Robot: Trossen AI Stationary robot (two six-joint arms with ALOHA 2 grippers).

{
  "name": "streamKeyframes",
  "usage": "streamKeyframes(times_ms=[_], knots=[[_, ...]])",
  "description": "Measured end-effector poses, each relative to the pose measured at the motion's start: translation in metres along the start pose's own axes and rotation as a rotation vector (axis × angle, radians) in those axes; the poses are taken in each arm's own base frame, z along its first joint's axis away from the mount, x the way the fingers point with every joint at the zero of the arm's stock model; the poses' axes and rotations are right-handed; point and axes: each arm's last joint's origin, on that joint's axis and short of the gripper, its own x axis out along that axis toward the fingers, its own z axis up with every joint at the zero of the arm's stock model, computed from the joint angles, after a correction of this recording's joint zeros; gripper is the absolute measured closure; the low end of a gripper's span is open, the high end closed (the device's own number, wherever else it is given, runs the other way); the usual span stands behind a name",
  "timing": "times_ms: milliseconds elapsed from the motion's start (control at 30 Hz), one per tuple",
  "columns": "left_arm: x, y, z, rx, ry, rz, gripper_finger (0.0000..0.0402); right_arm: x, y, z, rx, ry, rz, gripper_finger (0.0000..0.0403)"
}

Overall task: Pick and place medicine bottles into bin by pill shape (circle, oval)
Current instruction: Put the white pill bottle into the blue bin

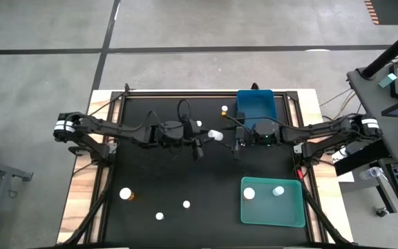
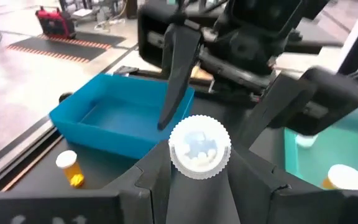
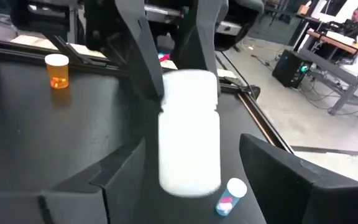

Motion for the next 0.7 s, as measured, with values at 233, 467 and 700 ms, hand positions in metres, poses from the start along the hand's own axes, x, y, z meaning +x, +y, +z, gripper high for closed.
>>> streamKeyframes(times_ms=[233, 467, 700], knots=[[0.0, -0.0026, 0.0021, -0.004, -0.02, -0.021, 0.029, -0.0004, 0.0, -0.0001, -0.008, 0.003, 0.001, 0.0183], [0.0, -0.0024, 0.002, -0.003, -0.021, -0.02, 0.0283, -0.0004, 0.0, -0.0001, -0.012, 0.004, 0.002, 0.0232], [0.0, -0.0024, 0.0018, -0.001, -0.02, -0.02, 0.0236, -0.0004, 0.0, -0.0002, -0.004, 0.004, 0.002, 0.0267]])
